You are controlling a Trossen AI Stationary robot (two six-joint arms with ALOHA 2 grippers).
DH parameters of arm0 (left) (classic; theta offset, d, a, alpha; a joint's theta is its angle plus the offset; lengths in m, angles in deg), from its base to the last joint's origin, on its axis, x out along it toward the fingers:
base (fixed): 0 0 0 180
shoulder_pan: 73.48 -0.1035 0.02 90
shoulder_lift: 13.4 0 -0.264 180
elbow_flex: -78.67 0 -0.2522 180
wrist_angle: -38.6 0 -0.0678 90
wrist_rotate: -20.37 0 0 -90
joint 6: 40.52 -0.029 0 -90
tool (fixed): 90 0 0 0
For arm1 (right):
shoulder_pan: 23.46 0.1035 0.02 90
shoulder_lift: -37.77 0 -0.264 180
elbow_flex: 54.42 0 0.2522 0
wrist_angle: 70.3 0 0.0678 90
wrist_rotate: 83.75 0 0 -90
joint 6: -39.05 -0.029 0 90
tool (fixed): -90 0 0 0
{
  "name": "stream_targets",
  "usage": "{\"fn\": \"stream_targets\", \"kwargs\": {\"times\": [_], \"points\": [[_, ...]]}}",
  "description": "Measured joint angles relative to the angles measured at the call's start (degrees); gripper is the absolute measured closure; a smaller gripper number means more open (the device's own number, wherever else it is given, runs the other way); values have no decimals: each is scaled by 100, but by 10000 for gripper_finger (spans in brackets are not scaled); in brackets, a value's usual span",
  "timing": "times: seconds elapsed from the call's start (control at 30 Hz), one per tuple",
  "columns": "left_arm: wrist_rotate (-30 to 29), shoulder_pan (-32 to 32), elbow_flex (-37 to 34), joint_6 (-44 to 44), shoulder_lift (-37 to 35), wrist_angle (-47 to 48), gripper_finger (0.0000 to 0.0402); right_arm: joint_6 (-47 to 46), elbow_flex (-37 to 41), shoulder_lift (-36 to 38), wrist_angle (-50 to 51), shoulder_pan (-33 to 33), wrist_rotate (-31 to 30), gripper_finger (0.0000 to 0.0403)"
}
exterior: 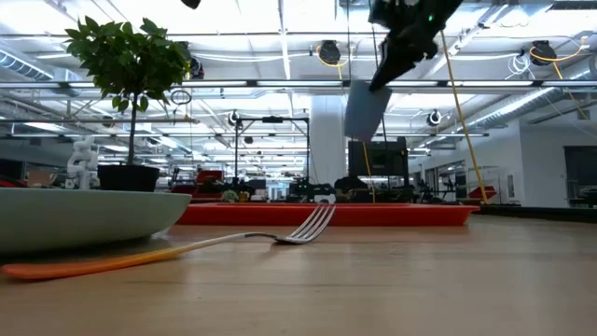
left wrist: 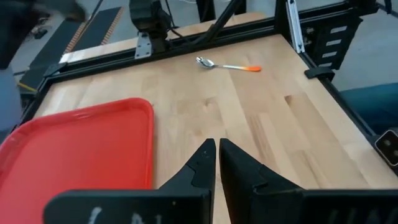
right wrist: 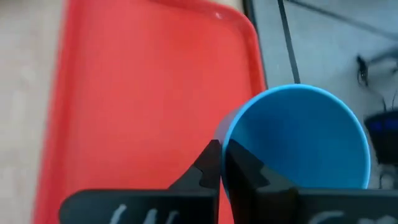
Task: Pick and place plate/cup/fork/spoon on tray
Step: Put the blue cup on the top right of the orange serving tray
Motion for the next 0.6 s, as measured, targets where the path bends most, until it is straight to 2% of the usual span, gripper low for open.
{"fn": "stream_targets", "kwargs": {"times": [0.43, 0.6], "points": [[0, -133, 0, -363, 0, -6, 376, 72, -251, -1209, -4, -1374, 47, 403], [0, -131, 0, -458, 0, -5, 376, 35, -251, -1488, -3, -1696, 59, 403]]}}
